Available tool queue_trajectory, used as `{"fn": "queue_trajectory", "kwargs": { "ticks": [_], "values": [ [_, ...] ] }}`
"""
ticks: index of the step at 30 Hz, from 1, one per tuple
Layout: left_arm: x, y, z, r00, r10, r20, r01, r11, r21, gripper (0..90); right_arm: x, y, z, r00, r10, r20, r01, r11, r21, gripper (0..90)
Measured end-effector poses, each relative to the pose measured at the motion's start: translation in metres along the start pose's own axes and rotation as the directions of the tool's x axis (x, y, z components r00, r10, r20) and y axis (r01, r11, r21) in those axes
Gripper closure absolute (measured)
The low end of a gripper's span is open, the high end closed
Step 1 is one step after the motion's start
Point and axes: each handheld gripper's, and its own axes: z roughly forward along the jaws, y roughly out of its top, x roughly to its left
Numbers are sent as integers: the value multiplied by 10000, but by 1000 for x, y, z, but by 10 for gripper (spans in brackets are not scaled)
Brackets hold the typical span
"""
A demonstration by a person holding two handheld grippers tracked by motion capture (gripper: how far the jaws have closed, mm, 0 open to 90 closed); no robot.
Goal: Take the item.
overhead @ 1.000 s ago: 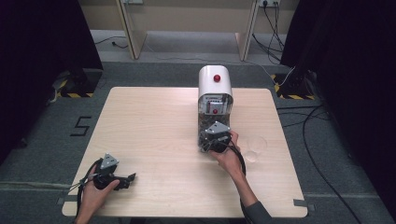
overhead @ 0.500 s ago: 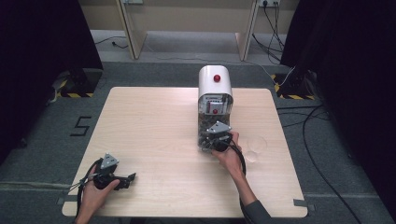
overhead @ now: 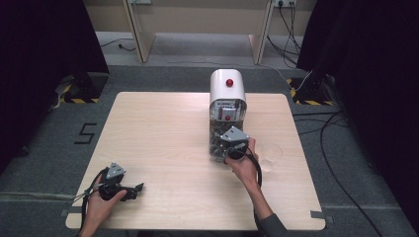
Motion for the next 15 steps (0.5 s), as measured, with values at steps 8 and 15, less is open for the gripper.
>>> {"fn": "queue_trajectory", "kwargs": {
  "ticks": [8, 15],
  "values": [
    [0, 0, 0, 10000, 9, -1, -9, 10000, 3, 0, -1, 7, -17, 10000, 25, -17, -26, 9981, -619, 800],
    [0, 0, 0, 10000, 13, -5, -13, 10000, 0, 0, -4, 7, -33, 9998, 198, -77, -206, 9906, -1354, 801]
  ]
}}
